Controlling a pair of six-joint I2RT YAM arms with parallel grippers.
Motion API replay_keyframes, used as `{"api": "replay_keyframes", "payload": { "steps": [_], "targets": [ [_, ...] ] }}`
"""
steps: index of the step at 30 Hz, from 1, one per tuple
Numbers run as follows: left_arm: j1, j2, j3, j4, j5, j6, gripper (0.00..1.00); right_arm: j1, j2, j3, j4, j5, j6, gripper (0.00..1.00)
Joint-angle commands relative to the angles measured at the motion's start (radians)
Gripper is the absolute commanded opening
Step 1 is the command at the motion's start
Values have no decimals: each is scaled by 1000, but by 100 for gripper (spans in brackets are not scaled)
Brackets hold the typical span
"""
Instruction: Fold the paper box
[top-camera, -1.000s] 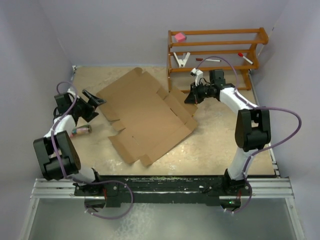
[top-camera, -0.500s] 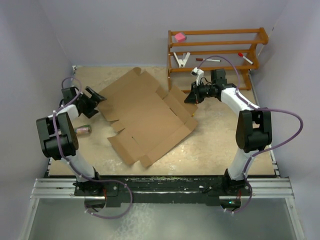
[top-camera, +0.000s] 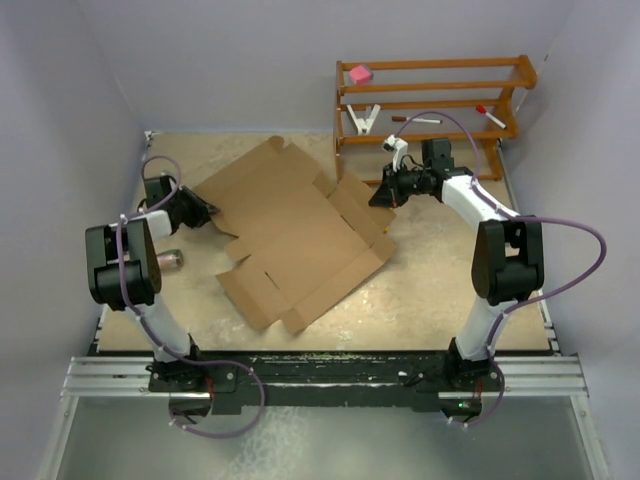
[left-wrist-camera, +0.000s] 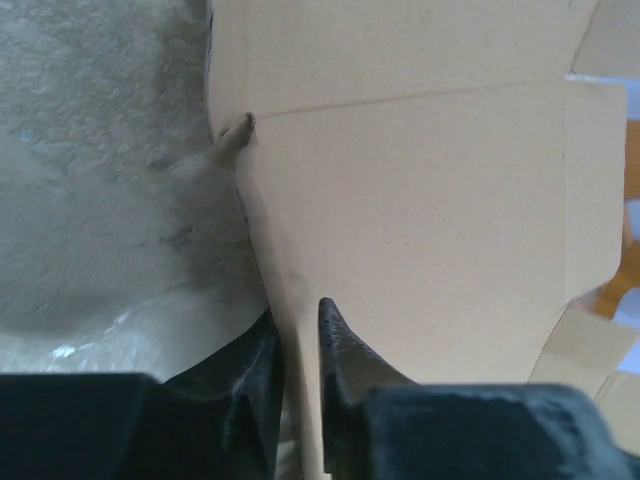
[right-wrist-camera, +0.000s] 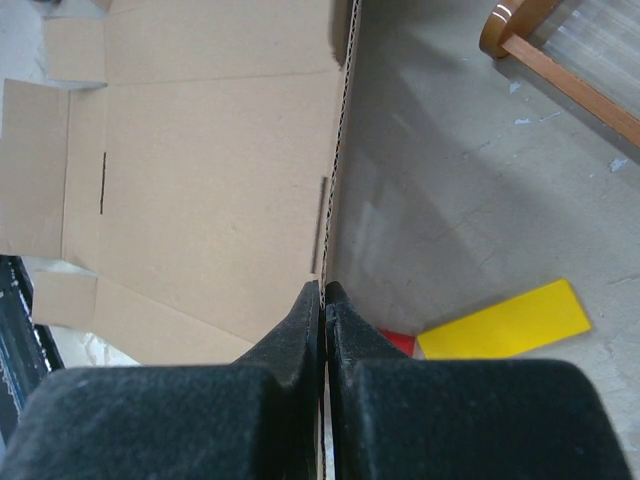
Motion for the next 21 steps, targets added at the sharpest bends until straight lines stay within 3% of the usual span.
{"api": "replay_keyframes", "payload": {
  "steps": [1, 3, 11, 21],
  "targets": [
    [0, -159, -68, 162, 5, -5, 11, -2, -41, 3, -12, -68, -40, 0],
    [-5, -227, -107, 227, 32, 5, 5, -2, -41, 8, -30, -73, -59, 0],
    [-56, -525, -260, 600, 150, 104, 4, -17, -66, 24, -97, -104, -119, 2],
    [-96, -572, -344, 1040, 373, 100, 4, -111, -205, 6, -119, -185, -187, 39]
  ]
}}
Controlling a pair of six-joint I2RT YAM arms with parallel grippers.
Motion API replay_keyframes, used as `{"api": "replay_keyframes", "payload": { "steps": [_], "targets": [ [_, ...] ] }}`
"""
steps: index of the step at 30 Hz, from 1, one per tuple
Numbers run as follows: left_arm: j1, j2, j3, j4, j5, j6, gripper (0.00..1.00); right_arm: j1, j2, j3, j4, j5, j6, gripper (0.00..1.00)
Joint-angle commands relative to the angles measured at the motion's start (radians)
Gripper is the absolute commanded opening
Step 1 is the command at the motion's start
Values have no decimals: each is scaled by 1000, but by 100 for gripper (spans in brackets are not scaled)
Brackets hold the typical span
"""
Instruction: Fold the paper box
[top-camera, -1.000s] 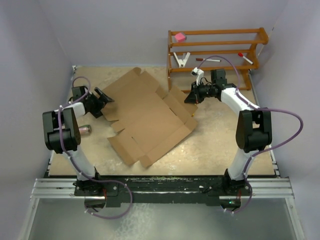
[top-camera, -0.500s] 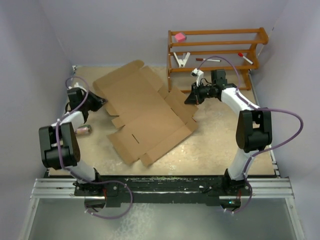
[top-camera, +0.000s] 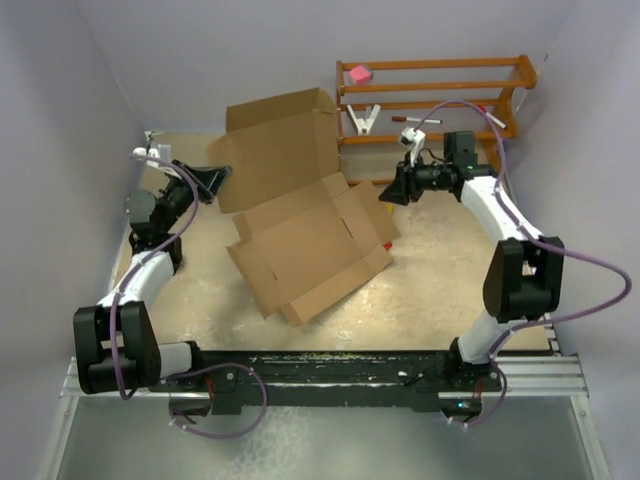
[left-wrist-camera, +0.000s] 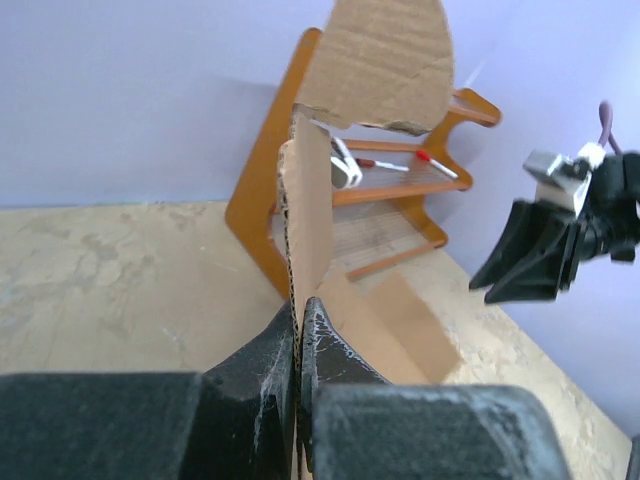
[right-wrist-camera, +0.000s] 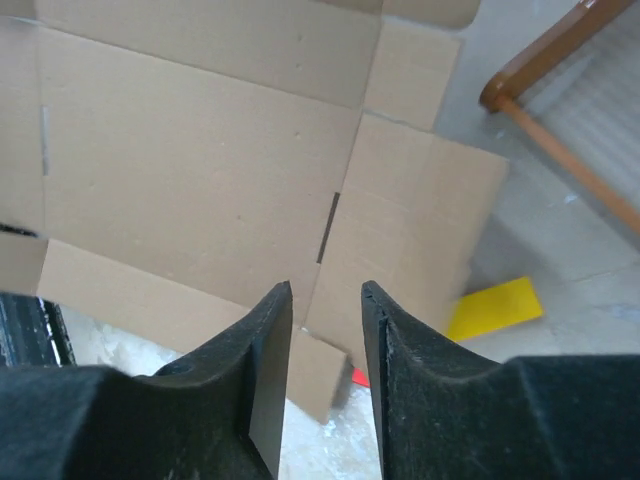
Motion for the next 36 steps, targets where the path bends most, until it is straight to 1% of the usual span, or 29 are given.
{"api": "replay_keyframes", "payload": {
  "steps": [1, 4, 5, 6, 8, 9, 10, 11, 12, 13, 15, 16, 17, 21, 26, 28, 31, 32, 36],
  "targets": [
    [-10, -29, -32, 274, 107, 6, 4, -68, -100, 5, -21, -118, -60, 44],
    [-27, -31, -45, 356, 140, -3, 4, -104, -148, 5, -24, -157, -77, 56],
    [-36, -28, -48, 401, 150, -12, 4, -108, -164, 2, -12, -159, -79, 62],
    [-46, -23, -49, 438, 163, -26, 4, -108, -181, -2, 8, -152, -79, 67],
    [-61, -14, -55, 517, 184, -53, 4, -108, -214, -20, 114, -138, -42, 73],
    [-69, -10, -57, 557, 193, -64, 4, -107, -234, -46, 230, -135, 7, 79],
    [-76, -10, -61, 588, 196, -72, 4, -106, -258, -86, 379, -132, 68, 86],
    [-83, -9, -62, 607, 198, -77, 4, -106, -280, -130, 557, -112, 130, 92],
    [-86, -7, -63, 624, 204, -84, 4, -106, -299, -180, 776, -117, 205, 97],
    [-90, -7, -63, 642, 209, -95, 4, -106, -301, -207, 904, -140, 265, 100],
    [-98, -11, -63, 693, 225, -125, 4, -108, -255, -211, 1147, -193, 456, 100],
    [-104, -15, -64, 712, 231, -136, 4, -111, -228, -206, 1210, -204, 523, 100],
    [-109, -21, -64, 724, 235, -145, 4, -111, -209, -208, 1240, -208, 546, 100],
    [-131, -32, -58, 754, 256, -173, 4, -113, -189, -250, 1294, -193, 542, 100],
    [-157, -21, -51, 799, 270, -215, 4, -108, -152, -201, 1224, -167, 527, 98],
    [-163, -14, -46, 804, 274, -226, 4, -106, -125, -186, 1238, -181, 563, 94],
    [-178, -9, -40, 804, 281, -231, 4, -103, -78, -182, 1341, -198, 653, 86],
    [-181, -7, -38, 804, 282, -230, 4, -99, -57, -173, 1391, -216, 693, 80],
    [-189, 1, -18, 804, 285, -239, 4, -82, 12, -148, 1522, -263, 709, 80]
  ]
}}
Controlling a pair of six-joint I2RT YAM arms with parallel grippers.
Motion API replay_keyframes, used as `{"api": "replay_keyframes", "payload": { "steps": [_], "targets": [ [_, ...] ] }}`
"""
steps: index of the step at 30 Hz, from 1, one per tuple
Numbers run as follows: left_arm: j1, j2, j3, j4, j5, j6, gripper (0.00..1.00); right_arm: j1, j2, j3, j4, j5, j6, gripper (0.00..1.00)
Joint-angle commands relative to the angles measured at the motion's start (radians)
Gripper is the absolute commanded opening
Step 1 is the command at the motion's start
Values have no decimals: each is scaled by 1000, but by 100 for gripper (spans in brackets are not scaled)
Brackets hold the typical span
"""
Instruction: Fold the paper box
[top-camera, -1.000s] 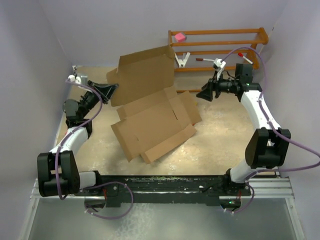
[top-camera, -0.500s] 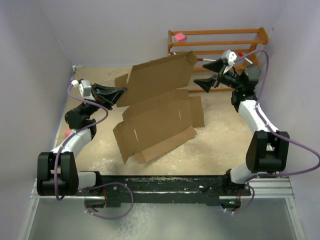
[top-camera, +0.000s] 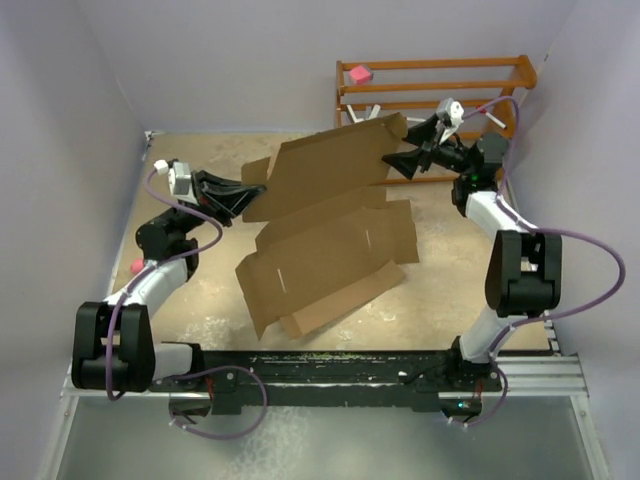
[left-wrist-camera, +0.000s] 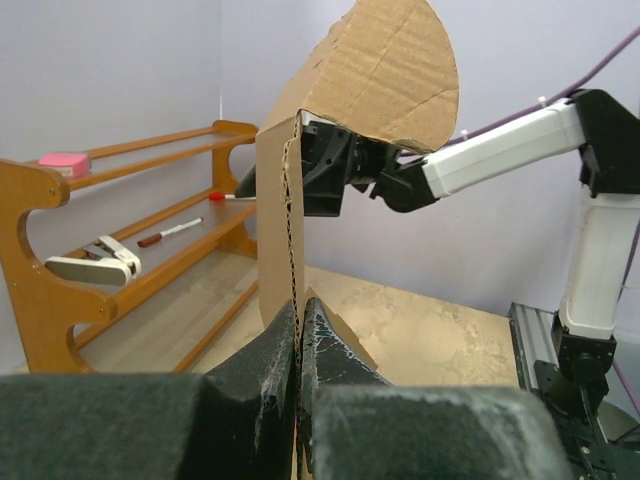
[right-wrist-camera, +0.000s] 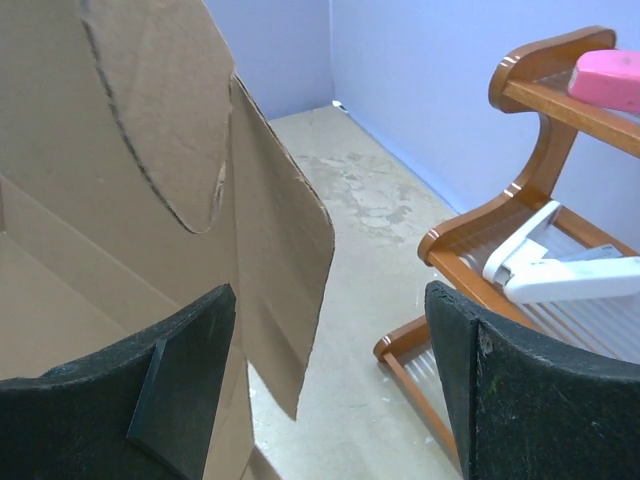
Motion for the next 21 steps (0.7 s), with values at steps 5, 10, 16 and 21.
{"api": "replay_keyframes", "payload": {
  "steps": [5, 10, 16, 21],
  "targets": [
    [-13, 7, 60, 133, 5, -38, 4, 26, 76, 90, 225, -96, 71, 80],
    [-13, 37, 87, 132, 5, -48, 4, 43, 78, 92, 264, -140, 71, 80],
    [-12, 49, 84, 116, -60, -26, 20, 7, -3, 68, 285, -198, 71, 80],
    [-7, -30, 83, -158, -65, 120, 17, -36, -97, 14, 170, -209, 71, 80]
  ]
}}
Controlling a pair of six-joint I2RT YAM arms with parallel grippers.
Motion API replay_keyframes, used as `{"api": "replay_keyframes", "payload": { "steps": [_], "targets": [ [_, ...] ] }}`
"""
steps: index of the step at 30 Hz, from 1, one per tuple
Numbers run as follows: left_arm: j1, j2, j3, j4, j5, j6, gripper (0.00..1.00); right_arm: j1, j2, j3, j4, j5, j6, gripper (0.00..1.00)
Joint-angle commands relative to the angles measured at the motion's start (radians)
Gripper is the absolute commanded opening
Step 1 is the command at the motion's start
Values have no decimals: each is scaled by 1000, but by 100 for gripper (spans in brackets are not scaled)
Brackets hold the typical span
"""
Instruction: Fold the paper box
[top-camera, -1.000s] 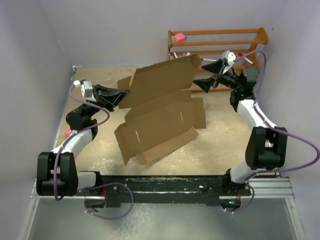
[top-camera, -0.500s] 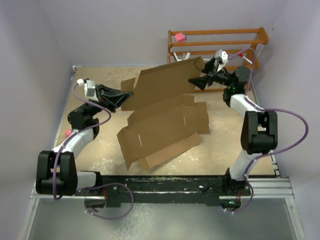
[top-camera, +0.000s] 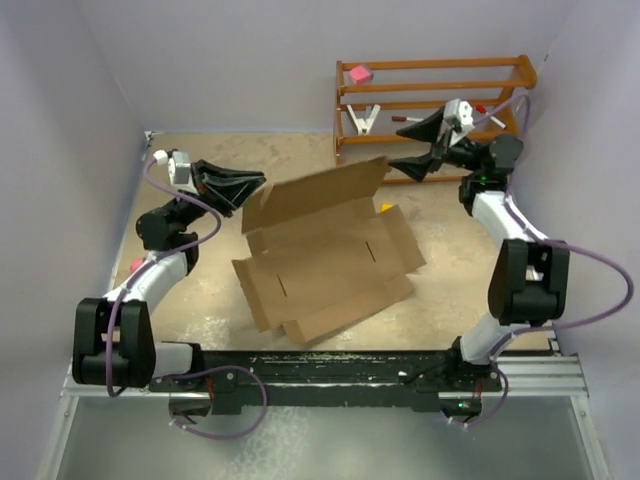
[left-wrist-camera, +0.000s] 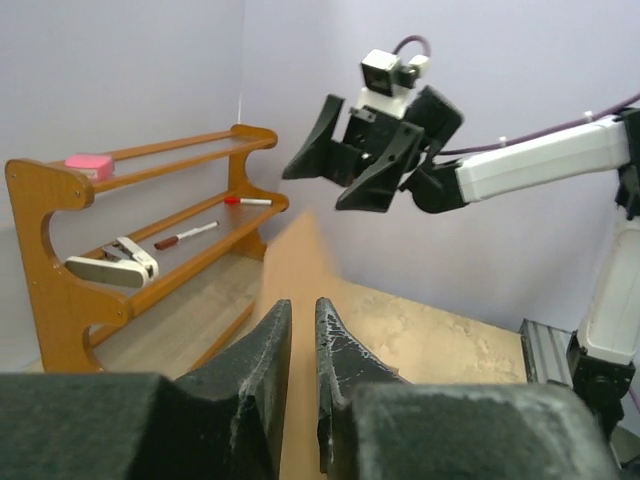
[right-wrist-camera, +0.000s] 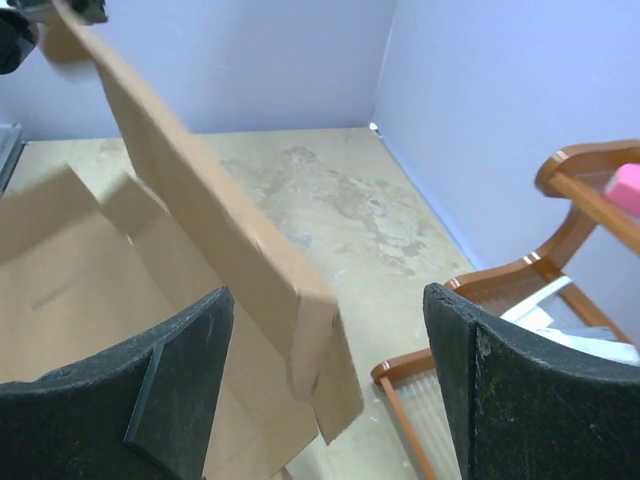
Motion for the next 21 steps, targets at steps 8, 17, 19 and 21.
{"api": "replay_keyframes", "payload": {
  "steps": [8, 17, 19, 21],
  "targets": [
    [-1, -49, 7, -76, -26, 112, 4, -31, -85, 45, -410, 28, 5, 80],
    [0, -102, 25, -390, -84, 268, 13, -31, -108, 141, -823, 120, 5, 80],
    [2, -124, 51, -562, -133, 352, 22, -31, -82, 188, -902, 158, 5, 80],
    [6, -140, 88, -819, -219, 423, 32, -31, -58, 231, -991, 162, 5, 80]
  ]
}}
